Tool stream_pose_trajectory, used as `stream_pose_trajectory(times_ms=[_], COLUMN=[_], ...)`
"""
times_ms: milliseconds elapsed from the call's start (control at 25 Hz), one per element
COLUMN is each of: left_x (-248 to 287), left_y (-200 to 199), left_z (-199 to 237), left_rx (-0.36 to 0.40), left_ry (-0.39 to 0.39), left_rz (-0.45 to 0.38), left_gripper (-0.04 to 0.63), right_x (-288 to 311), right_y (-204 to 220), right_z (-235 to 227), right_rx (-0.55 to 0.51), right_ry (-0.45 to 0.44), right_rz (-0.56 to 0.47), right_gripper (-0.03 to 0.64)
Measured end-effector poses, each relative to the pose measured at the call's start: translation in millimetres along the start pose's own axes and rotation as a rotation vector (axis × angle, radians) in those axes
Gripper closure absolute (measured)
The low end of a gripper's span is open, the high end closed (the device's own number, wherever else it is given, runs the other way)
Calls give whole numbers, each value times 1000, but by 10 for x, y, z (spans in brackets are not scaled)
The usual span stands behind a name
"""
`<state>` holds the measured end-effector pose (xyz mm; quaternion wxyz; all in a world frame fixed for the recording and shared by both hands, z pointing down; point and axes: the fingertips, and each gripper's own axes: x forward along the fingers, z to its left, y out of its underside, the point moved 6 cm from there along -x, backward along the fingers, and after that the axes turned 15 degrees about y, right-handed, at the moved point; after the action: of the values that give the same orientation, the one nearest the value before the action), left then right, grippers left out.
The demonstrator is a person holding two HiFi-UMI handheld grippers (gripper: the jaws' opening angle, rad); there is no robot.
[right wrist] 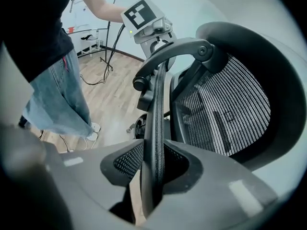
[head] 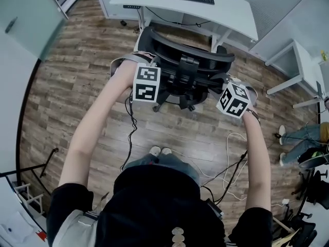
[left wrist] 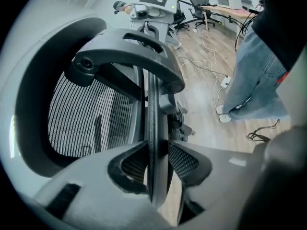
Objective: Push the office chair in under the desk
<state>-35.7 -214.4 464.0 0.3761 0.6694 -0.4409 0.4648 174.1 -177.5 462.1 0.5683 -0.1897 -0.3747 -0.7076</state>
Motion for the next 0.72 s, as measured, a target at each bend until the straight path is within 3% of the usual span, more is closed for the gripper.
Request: stream_pose_trajectory(times_ms=[200, 480, 720], left_x=[62, 206, 314], left_y=[110, 532, 666], left_z=[197, 1011, 1406], left_rx=[-1, -31, -33], left_ry=[-6, 39, 38], left_rz=[-15, -52, -72], left_gripper=[462, 460, 460], right_x=[186, 753, 1023], right_y=[1, -83, -41], right_z=[-168, -848, -1158], right_rx=[-2, 16, 18], right_ry=[26, -2, 3], right_rz=[14, 21, 20], right_gripper=[494, 495, 494])
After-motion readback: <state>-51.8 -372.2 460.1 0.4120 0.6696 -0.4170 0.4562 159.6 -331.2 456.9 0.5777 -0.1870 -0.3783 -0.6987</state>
